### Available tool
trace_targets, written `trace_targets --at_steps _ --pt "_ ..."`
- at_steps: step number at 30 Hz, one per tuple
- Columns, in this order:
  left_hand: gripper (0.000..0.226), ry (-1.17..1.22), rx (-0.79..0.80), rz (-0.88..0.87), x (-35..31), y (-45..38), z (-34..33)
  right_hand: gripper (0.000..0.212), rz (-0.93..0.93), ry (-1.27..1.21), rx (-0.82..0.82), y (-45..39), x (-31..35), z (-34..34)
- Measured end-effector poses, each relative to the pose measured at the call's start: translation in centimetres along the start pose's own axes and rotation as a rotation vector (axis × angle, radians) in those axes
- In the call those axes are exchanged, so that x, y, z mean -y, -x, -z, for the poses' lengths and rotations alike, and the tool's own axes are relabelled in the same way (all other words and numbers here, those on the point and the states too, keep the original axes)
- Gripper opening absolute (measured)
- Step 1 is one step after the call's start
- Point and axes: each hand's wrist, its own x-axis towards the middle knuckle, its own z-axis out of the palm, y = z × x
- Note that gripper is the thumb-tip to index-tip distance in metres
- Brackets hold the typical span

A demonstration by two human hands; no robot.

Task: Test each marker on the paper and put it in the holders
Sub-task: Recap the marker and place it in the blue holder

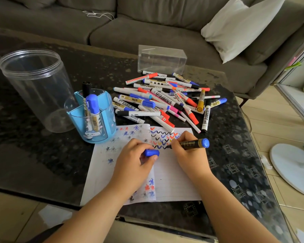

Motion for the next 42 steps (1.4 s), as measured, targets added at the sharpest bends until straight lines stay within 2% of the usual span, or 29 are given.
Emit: trace_targets --at_steps 5,10,15,17,21,26,31,35,38,42 --pt "0.018 0.038 0.011 0.008 0.1 0.0 0.1 0.026 -0.063 -0.053 -0.061 -0.2 0.0 0.4" --pt "0.016 0.130 0.035 0.066 0.0 -0.3 0.6 0.032 -0.165 -0.300 -0.069 -0.2 0.6 1.4" --pt "0.018 0.329 0.118 0.248 -1.1 -0.2 2.3 0.027 -0.279 -0.417 -0.020 0.5 2.8 2.1" --pt "0.023 0.426 0.121 0.295 -2.1 0.0 3.3 0.028 -0.245 -0.469 0.015 1.3 4.2 2.7" --pt "0.024 0.517 0.141 0.261 -4.8 1.6 5.5 0.030 -0.123 -0.527 0.055 3.7 7.1 3.9" --pt "0.019 0.499 0.164 0.170 -8.1 4.2 7.8 0.037 -0.013 -0.532 0.057 6.7 9.9 5.0" --pt "0.018 0.537 0.189 0.107 -10.3 5.8 8.9 0.026 0.040 -0.517 0.084 9.1 11.9 6.0" --pt "0.018 0.520 0.210 0.070 -11.5 6.7 9.3 0.036 0.069 -0.468 0.076 10.3 12.7 6.5" --pt "0.016 0.485 0.225 0.032 -12.0 7.3 9.7 0.028 0.079 -0.481 0.085 11.0 13.3 6.7" --pt "0.016 0.380 0.246 -0.045 -12.7 8.0 10.3 0.038 0.115 -0.425 0.092 11.6 13.7 7.0"
